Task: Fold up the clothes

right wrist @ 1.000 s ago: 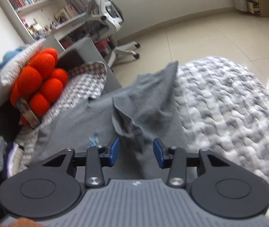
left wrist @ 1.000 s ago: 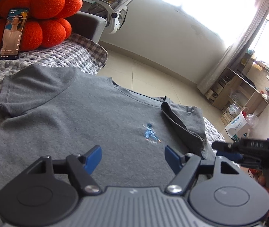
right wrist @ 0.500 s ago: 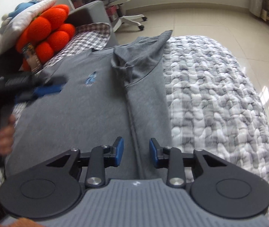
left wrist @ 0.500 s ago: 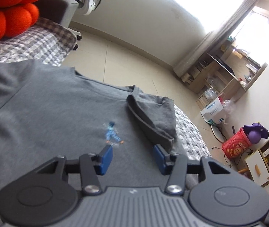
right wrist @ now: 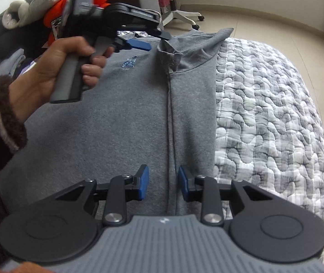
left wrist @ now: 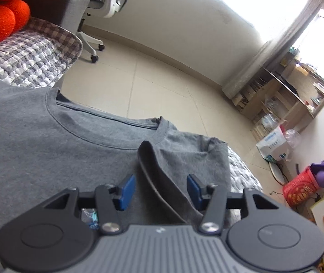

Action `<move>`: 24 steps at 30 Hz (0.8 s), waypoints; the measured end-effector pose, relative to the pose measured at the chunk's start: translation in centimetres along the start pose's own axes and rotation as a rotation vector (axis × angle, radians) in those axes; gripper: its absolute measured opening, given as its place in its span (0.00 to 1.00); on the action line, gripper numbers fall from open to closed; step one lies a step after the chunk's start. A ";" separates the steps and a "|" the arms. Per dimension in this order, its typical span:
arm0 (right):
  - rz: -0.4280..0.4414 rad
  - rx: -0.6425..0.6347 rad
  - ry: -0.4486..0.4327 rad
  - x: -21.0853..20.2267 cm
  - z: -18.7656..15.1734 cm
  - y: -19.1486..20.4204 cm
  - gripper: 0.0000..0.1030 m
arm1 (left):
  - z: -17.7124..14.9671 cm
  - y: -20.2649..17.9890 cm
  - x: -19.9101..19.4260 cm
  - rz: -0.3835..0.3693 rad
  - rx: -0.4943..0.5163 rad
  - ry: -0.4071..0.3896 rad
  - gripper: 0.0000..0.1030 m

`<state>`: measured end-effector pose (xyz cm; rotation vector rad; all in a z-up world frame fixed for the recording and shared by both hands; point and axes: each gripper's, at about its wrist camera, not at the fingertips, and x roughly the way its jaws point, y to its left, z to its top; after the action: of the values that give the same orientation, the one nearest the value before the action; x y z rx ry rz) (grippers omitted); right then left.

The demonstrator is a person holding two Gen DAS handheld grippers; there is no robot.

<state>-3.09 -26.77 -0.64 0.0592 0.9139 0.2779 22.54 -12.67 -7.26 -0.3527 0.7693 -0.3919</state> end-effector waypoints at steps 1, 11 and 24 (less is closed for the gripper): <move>-0.004 -0.009 -0.005 0.1 -0.1 0.0 0.27 | -0.3 -0.2 0.3 0.008 0.006 -0.011 0.48; 0.033 0.079 -0.038 -0.6 0.6 -1.5 0.02 | 0.2 -0.7 0.4 -0.031 0.032 -0.116 0.03; 0.168 0.162 -0.079 -1.2 2.4 0.6 0.02 | 1.9 1.1 -1.6 -0.041 -0.009 -0.223 0.03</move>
<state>-2.01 -26.38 1.84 0.2955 0.8530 0.3545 23.15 -10.63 -5.55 -0.4139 0.5471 -0.3805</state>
